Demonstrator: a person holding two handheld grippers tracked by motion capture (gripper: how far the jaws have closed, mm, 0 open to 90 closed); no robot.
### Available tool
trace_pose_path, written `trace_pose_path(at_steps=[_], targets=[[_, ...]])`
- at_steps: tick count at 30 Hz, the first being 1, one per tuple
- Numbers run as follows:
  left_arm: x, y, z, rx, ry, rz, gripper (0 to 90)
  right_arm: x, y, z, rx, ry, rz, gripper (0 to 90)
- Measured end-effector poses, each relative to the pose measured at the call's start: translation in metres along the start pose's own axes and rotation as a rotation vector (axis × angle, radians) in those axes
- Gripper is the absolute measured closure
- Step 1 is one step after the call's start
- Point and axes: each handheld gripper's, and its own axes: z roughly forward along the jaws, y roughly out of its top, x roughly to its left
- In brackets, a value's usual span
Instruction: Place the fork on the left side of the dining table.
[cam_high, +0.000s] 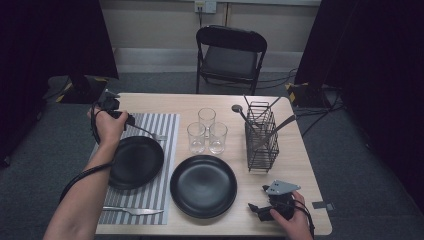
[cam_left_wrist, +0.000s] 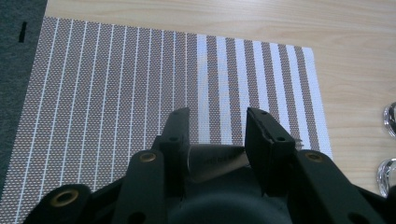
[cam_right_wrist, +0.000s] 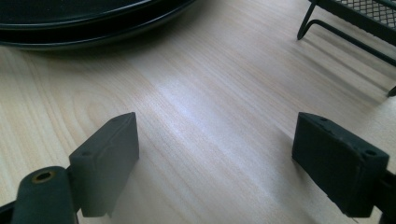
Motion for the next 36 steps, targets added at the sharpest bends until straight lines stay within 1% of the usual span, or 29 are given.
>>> trace_pose_path(at_steps=[1,5,9,11,12,13,15,17,19,22,23,25,28,29,30,31,32,33,34,36], targets=[[0.001,0.0,0.0,0.004,-0.002,0.006,60.8,0.0,0.0,0.0,0.0,0.0,-0.001,13.9],[0.003,-0.001,0.002,0.002,-0.001,-0.005,59.8,0.0,0.0,0.0,0.0,0.0,0.0,13.8],[0.003,-0.001,0.002,0.001,-0.003,0.003,59.7,0.0,0.0,0.0,0.0,0.0,0.0,13.8],[0.005,-0.001,0.002,0.002,0.003,-0.003,59.5,0.0,0.0,0.0,-0.001,0.001,-0.002,13.8],[0.005,-0.001,0.003,0.002,-0.003,-0.006,59.5,0.0,0.0,0.0,-0.001,0.001,-0.002,13.8],[0.006,-0.001,0.003,0.005,-0.002,0.0,59.3,0.0,0.0,0.0,0.001,0.0,0.001,13.8],[0.006,-0.002,0.004,-0.002,0.005,-0.01,59.2,0.0,0.0,0.0,-0.001,0.001,-0.002,13.8],[0.007,-0.002,0.005,0.002,0.002,-0.009,59.0,0.0,0.0,0.0,-0.001,0.001,-0.002,13.8],[0.008,-0.002,0.005,0.004,0.013,-0.001,59.5,0.0,0.0,0.0,-0.001,0.001,-0.002,13.8],[0.01,-0.003,0.006,0.008,0.008,-0.004,59.3,0.0,0.0,0.0,-0.001,0.001,-0.002,13.8],[0.01,-0.003,0.006,0.005,0.013,-0.011,59.3,0.0,0.0,0.0,0.0,0.0,0.001,13.8],[0.011,-0.002,0.007,0.009,0.004,-0.009,59.1,0.0,0.0,0.0,0.0,0.001,0.001,13.8],[0.012,-0.002,0.008,0.014,0.009,-0.006,58.5,0.0,0.0,0.0,-0.001,0.001,-0.001,13.8],[0.012,-0.002,0.008,0.011,0.017,-0.016,58.5,0.0,0.0,0.0,0.0,0.001,0.0,13.8],[0.013,-0.002,0.009,0.016,0.014,-0.017,58.2,0.0,0.0,0.0,0.0,0.001,0.001,13.8],[0.013,-0.003,0.009,0.017,0.013,-0.029,58.1,0.0,0.0,0.0,0.0,0.001,0.002,13.8],[0.014,-0.003,0.009,0.021,0.018,-0.017,57.9,0.0,0.0,0.0,0.0,0.001,0.001,13.8],[0.015,-0.003,0.01,0.022,0.011,-0.019,57.7,0.0,0.0,0.0,-0.001,0.001,0.0,13.8],[0.015,-0.003,0.01,0.022,0.012,-0.024,57.7,0.0,0.0,0.0,0.0,0.001,0.0,13.7],[0.016,-0.003,0.01,0.026,0.018,-0.02,57.6,0.0,0.0,0.0,-0.001,0.001,0.0,13.8]])
